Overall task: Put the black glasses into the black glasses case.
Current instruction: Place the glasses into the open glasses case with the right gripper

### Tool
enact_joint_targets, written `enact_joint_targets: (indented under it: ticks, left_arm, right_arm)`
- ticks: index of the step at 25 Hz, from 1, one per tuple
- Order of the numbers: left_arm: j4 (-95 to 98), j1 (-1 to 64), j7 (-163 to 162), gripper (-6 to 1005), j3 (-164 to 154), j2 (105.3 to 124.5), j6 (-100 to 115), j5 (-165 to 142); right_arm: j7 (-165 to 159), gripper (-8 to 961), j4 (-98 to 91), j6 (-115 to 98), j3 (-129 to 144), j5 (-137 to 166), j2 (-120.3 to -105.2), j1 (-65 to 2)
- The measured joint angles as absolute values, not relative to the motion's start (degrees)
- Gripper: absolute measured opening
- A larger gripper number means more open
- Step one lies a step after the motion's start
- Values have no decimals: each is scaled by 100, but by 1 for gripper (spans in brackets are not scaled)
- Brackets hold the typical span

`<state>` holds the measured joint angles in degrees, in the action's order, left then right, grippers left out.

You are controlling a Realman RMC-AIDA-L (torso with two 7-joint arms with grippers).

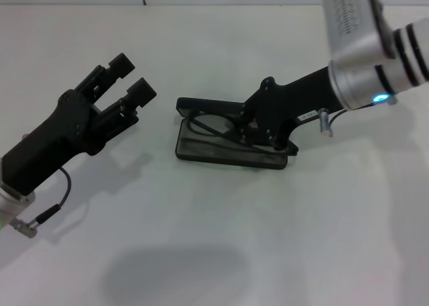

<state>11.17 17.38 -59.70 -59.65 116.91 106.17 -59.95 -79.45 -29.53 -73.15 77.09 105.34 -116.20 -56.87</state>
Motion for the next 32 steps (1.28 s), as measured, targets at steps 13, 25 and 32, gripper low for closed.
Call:
enact_joint_targets:
  ticks: [13, 25, 32]
  left_arm:
    - [1109, 1802, -6072, 898, -5941, 11681, 10401, -5946]
    - [1109, 1875, -6074, 896, -5941, 11680, 10300, -5941]
    - [1114, 1881, -6074, 896, -5941, 11681, 10300, -5936]
  right_arm:
    - [-8229, 184, -3011, -6115, 8782, 10490, -11628, -5801]
    - [-8231, 188, -3153, -5941, 8868, 10529, -11628, -5958]
    - [-8235, 190, -3194, -5789, 8878, 10547, -11628, -5981]
